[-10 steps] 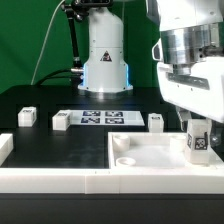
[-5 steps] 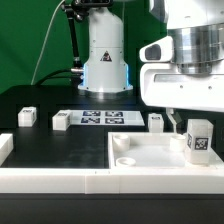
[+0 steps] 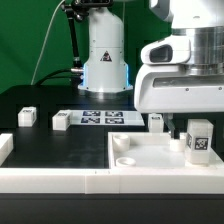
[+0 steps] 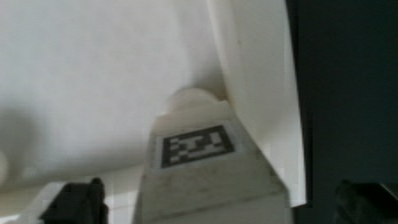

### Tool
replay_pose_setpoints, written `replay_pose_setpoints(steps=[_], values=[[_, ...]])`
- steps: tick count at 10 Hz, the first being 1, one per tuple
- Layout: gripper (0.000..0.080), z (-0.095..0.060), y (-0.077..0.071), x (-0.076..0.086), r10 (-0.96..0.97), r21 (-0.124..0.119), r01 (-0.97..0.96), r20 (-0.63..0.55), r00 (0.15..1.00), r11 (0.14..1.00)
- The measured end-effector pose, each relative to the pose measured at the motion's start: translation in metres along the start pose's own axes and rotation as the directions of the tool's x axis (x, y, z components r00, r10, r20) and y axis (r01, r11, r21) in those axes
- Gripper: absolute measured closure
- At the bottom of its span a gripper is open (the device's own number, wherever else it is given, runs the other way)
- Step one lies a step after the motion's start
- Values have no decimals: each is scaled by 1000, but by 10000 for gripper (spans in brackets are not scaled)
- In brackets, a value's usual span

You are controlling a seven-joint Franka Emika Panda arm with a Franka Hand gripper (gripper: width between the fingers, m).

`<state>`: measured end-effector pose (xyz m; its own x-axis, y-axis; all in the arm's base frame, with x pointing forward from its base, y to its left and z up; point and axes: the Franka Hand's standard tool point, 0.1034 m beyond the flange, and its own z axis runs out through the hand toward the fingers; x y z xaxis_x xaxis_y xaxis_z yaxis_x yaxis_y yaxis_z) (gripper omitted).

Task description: Assemble one leg

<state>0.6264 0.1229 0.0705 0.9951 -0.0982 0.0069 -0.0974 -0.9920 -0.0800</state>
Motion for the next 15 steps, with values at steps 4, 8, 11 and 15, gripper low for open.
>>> replay_pose_setpoints(steps=[4,8,11,15], values=[[239,0,6,2,-172,-4,172,-1,985,985],[509,0,6,2,-147,-3,147,-1,989,989],[509,0,7,2,142,-1,-142,-5,990,990],[509,1,9,1,562,10,-562,0,827,827]])
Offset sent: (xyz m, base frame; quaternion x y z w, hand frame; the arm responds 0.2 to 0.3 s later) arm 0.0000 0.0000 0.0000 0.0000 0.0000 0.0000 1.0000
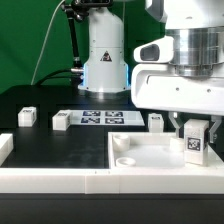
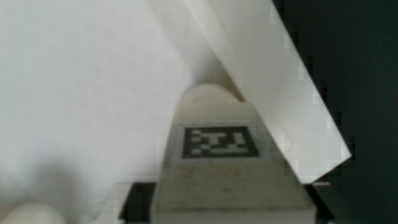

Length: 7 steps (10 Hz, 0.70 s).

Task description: Assemble one leg

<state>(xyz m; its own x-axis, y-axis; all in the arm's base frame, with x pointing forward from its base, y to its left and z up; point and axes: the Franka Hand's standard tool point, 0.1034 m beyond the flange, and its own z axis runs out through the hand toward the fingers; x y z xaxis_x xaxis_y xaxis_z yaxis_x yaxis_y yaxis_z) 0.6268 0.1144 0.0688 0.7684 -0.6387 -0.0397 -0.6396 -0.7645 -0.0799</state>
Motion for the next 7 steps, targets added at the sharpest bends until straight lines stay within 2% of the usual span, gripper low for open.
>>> replay_pose_setpoints(steps=[3,7], values=[[509,0,1,0,363,18,-364,21,931,931],[508,1,0,-2,671,9,-671,37,741,741]])
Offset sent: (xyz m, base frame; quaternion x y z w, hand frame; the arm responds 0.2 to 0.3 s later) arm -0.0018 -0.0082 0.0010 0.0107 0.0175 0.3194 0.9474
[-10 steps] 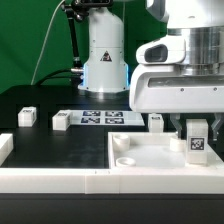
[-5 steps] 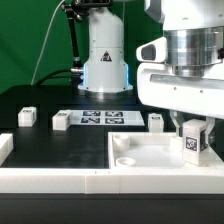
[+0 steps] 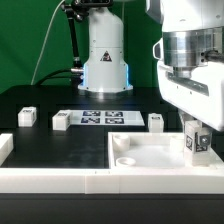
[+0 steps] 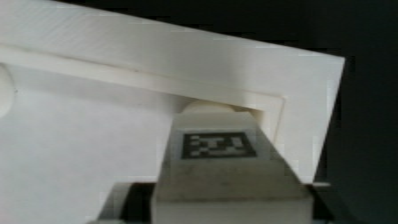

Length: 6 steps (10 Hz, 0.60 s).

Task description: Assemble one leg

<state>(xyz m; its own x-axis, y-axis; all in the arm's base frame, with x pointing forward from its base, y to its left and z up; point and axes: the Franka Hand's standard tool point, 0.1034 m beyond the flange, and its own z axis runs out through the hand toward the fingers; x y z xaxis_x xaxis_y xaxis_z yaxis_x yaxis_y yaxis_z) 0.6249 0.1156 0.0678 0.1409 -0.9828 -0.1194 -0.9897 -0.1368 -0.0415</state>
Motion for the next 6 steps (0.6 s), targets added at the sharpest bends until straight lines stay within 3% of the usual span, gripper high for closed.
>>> replay_pose_setpoints(steps=[2,3,4,5,6], values=[[495,0,0,-1,111,1,-111,11,994,994],[495,0,0,-1,73,1,-73,11,997,997],[316,0,0,-1,34,2,-34,12,999,999],[187,0,0,-3,-4,1,4,13,1000,1000],[187,0,0,-4,-78,-1,78,14,997,997]])
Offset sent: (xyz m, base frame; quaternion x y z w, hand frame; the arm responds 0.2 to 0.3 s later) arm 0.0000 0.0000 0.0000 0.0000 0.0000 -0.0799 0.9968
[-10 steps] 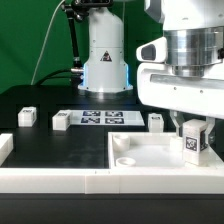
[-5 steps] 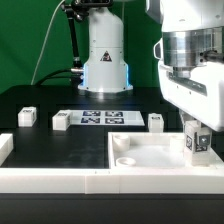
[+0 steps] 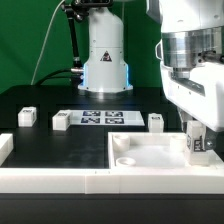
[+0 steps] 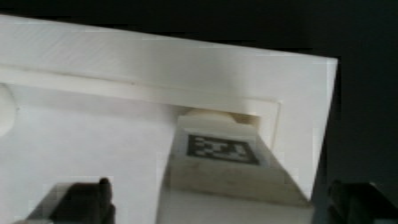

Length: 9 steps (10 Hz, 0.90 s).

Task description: Assemble one leg

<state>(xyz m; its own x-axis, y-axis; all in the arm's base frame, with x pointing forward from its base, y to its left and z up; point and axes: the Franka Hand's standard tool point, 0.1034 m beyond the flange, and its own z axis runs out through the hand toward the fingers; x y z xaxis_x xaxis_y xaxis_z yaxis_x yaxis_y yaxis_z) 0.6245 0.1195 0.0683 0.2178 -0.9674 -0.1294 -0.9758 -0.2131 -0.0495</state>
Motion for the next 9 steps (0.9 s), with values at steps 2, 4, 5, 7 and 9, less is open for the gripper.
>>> replay_pose_setpoints(steps=[2,4,5,7,9], values=[[152,0,0,-1,-275,0,275,0,962,962],[151,1,0,-2,-526,-5,526,-2,851,851],[151,2,1,-3,-616,-11,616,-3,788,788],[151,1,0,-3,-825,-66,823,-19,565,565],[151,0,0,6,-927,-85,924,-11,374,374]])
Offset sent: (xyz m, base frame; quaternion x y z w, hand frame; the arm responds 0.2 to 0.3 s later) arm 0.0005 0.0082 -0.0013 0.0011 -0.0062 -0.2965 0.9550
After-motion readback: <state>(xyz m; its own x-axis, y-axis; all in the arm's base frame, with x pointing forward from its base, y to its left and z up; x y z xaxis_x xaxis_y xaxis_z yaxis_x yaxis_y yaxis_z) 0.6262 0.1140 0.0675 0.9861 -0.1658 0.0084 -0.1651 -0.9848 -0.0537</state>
